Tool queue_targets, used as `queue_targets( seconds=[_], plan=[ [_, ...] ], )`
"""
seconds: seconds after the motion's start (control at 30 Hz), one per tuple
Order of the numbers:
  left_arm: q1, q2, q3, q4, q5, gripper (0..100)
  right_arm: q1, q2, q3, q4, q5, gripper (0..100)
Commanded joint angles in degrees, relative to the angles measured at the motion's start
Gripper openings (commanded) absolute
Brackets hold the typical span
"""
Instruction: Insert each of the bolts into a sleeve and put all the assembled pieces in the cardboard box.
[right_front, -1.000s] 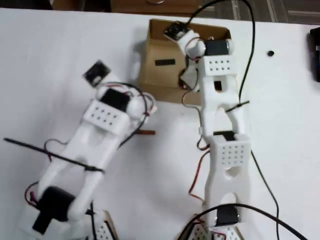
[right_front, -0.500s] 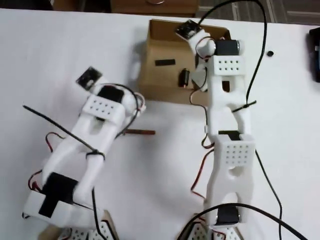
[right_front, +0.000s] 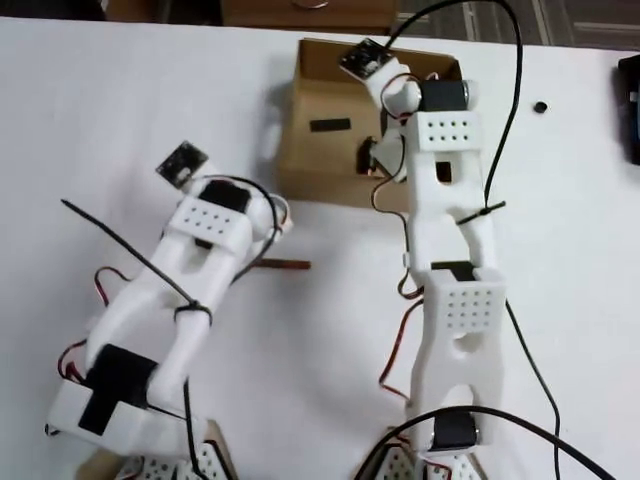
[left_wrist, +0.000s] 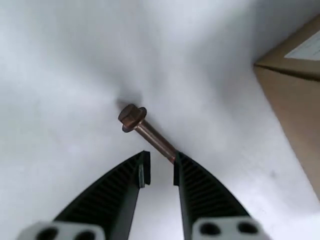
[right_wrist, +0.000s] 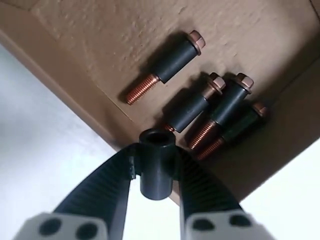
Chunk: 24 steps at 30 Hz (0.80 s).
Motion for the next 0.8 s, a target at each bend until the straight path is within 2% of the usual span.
queue_targets(
  seconds=[0.0, 0.27, 0.77],
  plan=[
    [1.3, -0.2, 0.3, -0.8, -0.4, 10, -0.7, -0.3, -0.8, -0.6, 0.0, 2.1],
    [1.0, -0.1, 4.6, -5.0, -0.4, 10, -0.7, -0.5, -0.8, -0.6, 0.0, 2.1],
    [0.8, 0.0, 4.6, -5.6, -0.5, 11, -0.7, -0.4, -0.8, -0.6, 0.0, 2.1]
  ],
)
